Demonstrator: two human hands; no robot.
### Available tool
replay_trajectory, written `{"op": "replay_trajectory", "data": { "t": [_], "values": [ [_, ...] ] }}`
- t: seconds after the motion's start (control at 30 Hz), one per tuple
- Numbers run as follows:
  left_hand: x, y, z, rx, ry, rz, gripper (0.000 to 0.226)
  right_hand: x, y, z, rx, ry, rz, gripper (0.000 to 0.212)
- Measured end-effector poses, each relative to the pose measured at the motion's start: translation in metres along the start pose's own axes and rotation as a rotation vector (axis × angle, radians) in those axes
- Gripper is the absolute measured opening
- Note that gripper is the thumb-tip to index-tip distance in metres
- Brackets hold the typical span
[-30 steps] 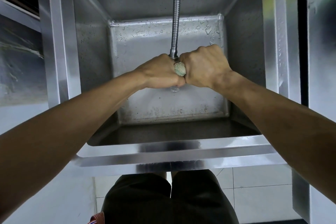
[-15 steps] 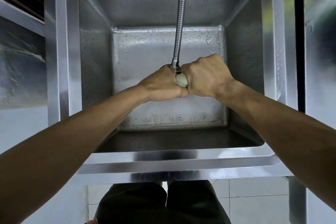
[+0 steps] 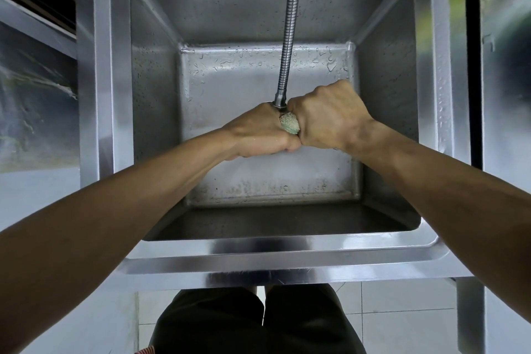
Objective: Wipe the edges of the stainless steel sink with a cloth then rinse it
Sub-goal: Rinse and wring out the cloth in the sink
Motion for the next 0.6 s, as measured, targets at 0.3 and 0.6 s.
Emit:
{"op": "replay_trajectory", "data": {
  "t": [0.3,0.6],
  "values": [
    [0.003,0.000,-0.004,0.041,0.042,-0.057,0.020,0.001,-0.002,-0.004,0.008,0.027,0.004,0.023],
    [0.007,-0.025,-0.008,0.237,-0.088,0.020,0.027,-0.013,-0.021,0.001,0.258,0.513,0.115,0.025]
  ]
}}
Point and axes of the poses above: each hand's wrist, its own y-axis towards the middle knuckle, its own z-axis out of the palm, x = y × z, the point moved 7 cm from there along y, towards the middle knuckle, and after that the axes turned 4 degrees about z, right-handed, at the moved point
